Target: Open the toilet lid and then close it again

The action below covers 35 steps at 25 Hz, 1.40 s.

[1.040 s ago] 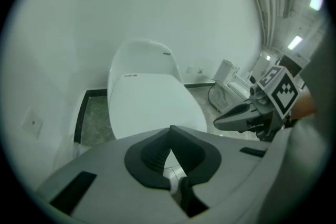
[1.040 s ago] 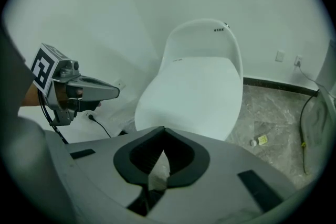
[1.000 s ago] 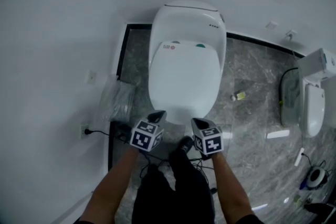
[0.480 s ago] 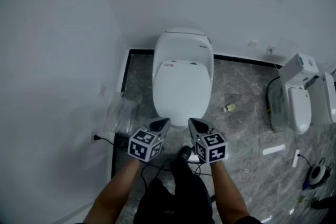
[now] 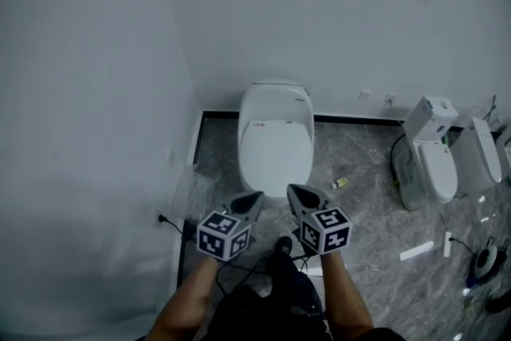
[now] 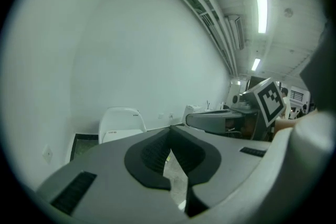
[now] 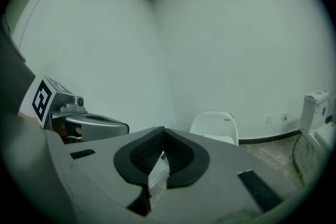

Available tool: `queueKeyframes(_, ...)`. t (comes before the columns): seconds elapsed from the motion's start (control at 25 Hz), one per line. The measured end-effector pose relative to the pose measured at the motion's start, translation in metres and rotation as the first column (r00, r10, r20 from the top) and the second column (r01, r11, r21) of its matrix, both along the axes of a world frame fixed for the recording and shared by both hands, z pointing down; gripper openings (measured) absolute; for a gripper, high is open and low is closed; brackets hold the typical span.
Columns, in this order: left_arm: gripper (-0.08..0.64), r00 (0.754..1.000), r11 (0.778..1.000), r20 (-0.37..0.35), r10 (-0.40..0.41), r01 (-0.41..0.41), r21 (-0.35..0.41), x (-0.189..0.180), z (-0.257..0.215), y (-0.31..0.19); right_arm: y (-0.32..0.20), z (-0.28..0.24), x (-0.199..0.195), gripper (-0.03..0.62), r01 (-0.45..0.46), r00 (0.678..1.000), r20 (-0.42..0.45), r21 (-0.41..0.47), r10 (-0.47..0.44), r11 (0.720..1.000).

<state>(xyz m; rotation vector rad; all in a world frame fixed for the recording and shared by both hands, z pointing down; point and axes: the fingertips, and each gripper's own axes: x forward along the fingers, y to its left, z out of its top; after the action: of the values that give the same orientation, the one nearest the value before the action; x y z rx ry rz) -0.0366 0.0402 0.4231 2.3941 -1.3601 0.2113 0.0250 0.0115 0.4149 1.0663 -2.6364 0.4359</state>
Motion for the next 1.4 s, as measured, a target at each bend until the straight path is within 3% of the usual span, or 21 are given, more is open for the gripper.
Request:
queueKeyframes(0.32, 0.006, 1.000, 0.986, -0.011, 0.014, -0.012, 0.167, 0.007, -0.087, 0.052, 0.071, -0.087, -0.009, 0.009, 0.027, 0.996, 0.084, 0.135, -0.038, 0.990)
queueKeyframes(0.48, 0.006, 1.000, 0.977, -0.003, 0.024, -0.023, 0.214, 0.012, -0.115, 0.074, 0.099, -0.112, -0.006, 0.009, 0.017, 0.994, 0.102, 0.177, -0.036, 0.984)
queueKeyframes(0.8, 0.006, 0.999, 0.970, 0.028, 0.032, -0.037, 0.242, 0.023, -0.144, 0.092, 0.118, -0.153, 0.004, 0.009, -0.037, 0.981, 0.196, 0.212, -0.006, 0.977)
queueKeyframes(1.4, 0.006, 0.999, 0.962, 0.025, 0.048, -0.053, 0.268, 0.050, -0.170, 0.092, 0.124, -0.180, 0.025, 0.008, -0.030, 0.983, 0.185, 0.257, -0.019, 0.966)
